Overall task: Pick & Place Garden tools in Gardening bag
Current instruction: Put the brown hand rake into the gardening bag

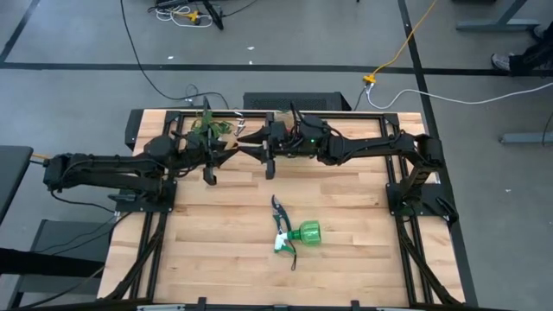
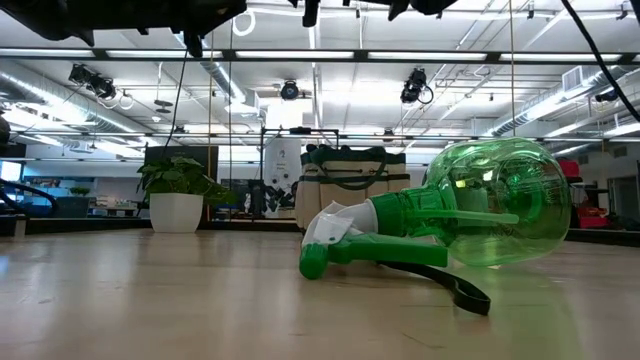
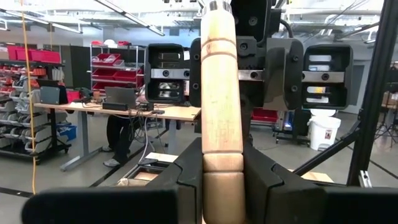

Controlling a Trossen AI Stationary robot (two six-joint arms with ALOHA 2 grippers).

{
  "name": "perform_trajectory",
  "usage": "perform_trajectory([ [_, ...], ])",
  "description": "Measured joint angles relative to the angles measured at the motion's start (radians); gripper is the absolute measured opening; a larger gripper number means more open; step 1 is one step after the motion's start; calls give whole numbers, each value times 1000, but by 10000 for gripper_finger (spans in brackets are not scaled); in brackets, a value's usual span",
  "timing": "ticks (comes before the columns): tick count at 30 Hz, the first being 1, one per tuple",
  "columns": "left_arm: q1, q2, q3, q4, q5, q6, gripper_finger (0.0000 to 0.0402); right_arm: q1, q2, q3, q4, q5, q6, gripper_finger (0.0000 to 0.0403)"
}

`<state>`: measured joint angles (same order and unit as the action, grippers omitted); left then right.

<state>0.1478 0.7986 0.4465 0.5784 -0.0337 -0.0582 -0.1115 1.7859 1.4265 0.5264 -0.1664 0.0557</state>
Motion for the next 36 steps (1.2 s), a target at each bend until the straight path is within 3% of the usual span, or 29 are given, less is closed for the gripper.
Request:
perform_trajectory([
  [14, -1, 1, -1, -8, 36, 6, 67, 0, 0, 0, -84, 45, 12, 117],
  [36, -1, 1, -1, -7, 32, 2, 67, 14, -2, 1, 56, 48, 14, 117],
])
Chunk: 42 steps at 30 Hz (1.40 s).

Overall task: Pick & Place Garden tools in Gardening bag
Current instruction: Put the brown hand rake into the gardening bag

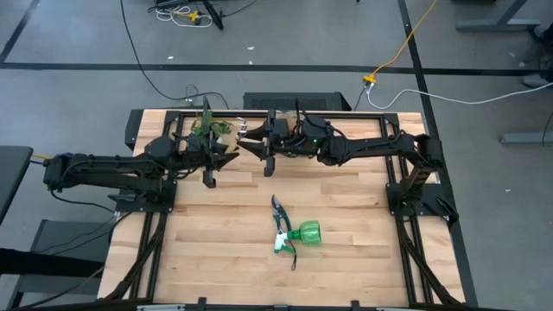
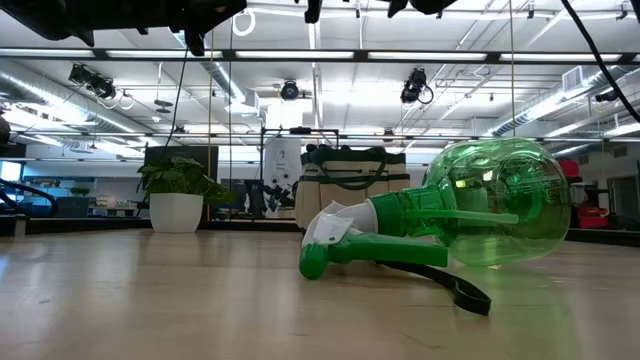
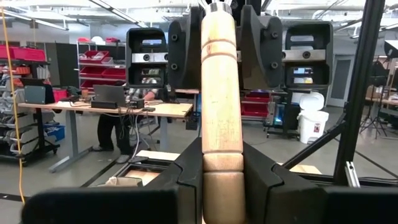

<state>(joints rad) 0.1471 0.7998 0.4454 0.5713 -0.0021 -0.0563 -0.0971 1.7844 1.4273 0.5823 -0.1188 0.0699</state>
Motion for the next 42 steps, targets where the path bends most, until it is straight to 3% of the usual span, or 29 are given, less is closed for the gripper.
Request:
perform_trajectory([
  [17, 1, 0, 0, 1, -2, -2, 67, -6, 73, 0, 129, 29, 17, 116],
  [27, 1, -1, 0, 0, -5, 5, 67, -6, 73, 0, 129, 21, 13, 46],
  [42, 0, -1, 0, -12, 0, -12, 76, -5, 73, 0, 124, 13, 1, 45],
])
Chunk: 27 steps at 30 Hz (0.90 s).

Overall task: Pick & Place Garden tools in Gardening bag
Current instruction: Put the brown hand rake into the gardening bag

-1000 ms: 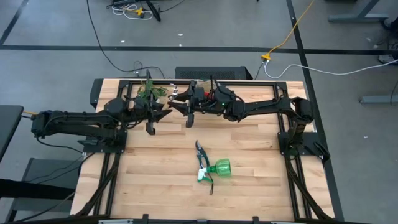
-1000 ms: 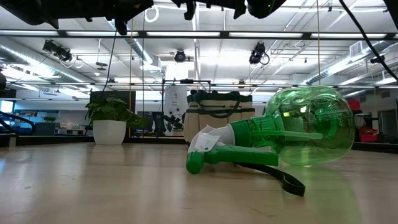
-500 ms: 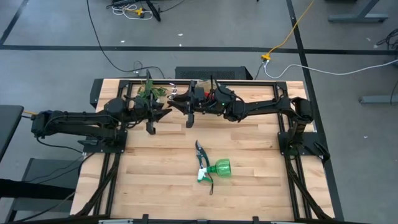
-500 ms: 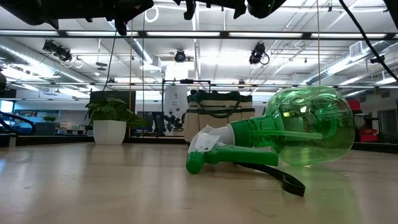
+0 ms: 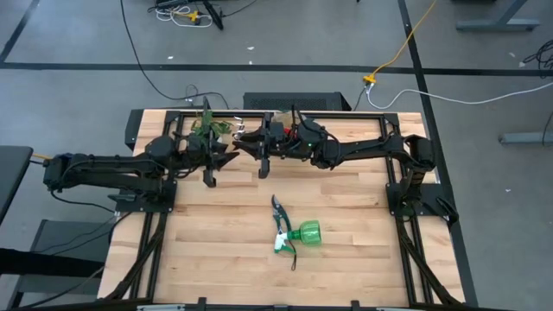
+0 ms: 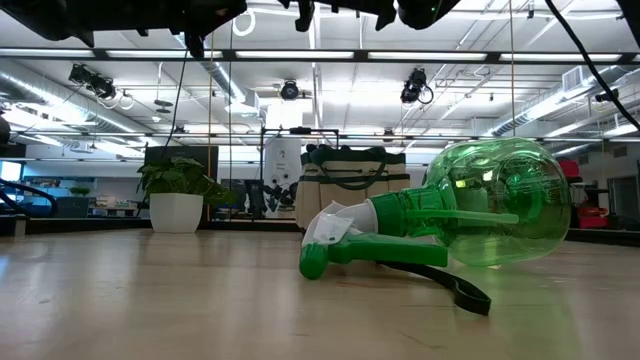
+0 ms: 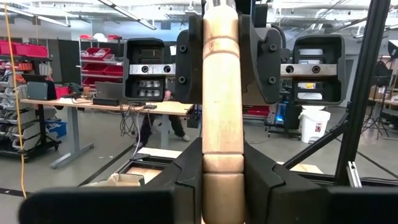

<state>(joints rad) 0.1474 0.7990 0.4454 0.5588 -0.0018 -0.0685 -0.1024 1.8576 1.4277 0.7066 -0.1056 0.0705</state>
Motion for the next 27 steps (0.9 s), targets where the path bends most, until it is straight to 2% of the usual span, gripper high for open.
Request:
perform_trajectory([
  [6, 0, 0, 0, -3, 1, -21, 110, -1, 0, 0, 0, 0, -7, 45],
  [16, 0, 0, 0, -2, -1, -20, 106, -6, -19, -1, -7, 0, -8, 45],
  [27, 0, 0, 0, -19, -8, -16, 108, -29, -73, -1, -105, -11, -15, 45],
])
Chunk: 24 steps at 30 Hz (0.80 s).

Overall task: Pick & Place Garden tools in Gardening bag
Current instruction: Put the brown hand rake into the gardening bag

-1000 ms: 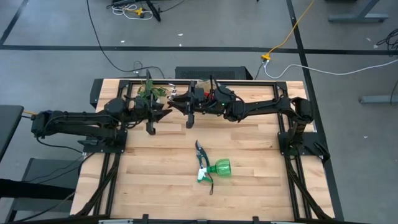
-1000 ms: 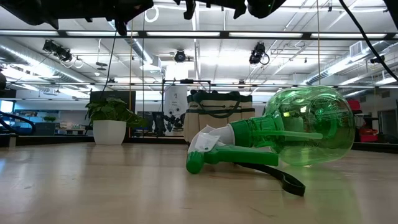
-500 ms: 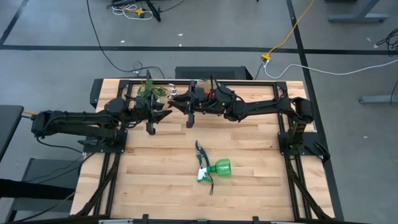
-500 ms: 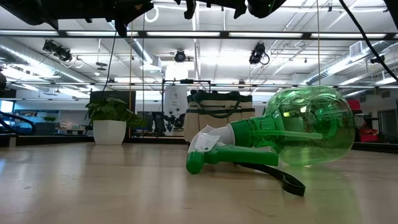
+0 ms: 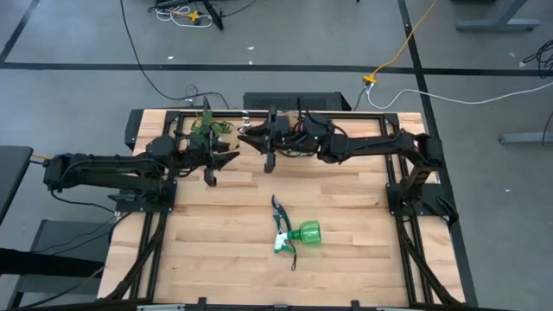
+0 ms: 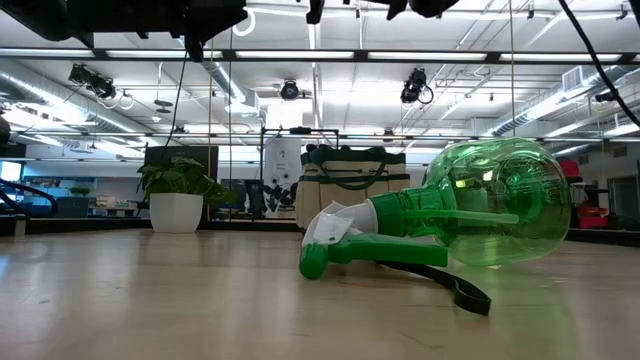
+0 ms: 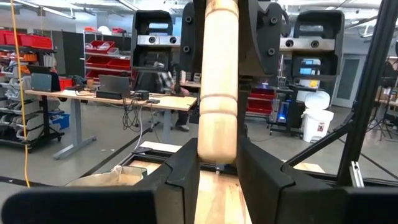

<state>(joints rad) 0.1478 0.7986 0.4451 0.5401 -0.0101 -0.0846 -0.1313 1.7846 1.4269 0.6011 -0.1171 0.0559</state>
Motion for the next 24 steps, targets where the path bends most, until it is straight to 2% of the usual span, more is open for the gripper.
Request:
perform_trajectory([
  [9, 0, 0, 0, -16, 3, 5, 108, -12, -63, 0, -51, 7, -22, 45],
  [14, -1, 0, 0, -19, 2, 3, 108, -29, -104, 0, -161, 4, -22, 45],
  [24, -1, 0, 0, -22, -2, 2, 108, -73, -158, 0, -386, 67, -46, 45],
])
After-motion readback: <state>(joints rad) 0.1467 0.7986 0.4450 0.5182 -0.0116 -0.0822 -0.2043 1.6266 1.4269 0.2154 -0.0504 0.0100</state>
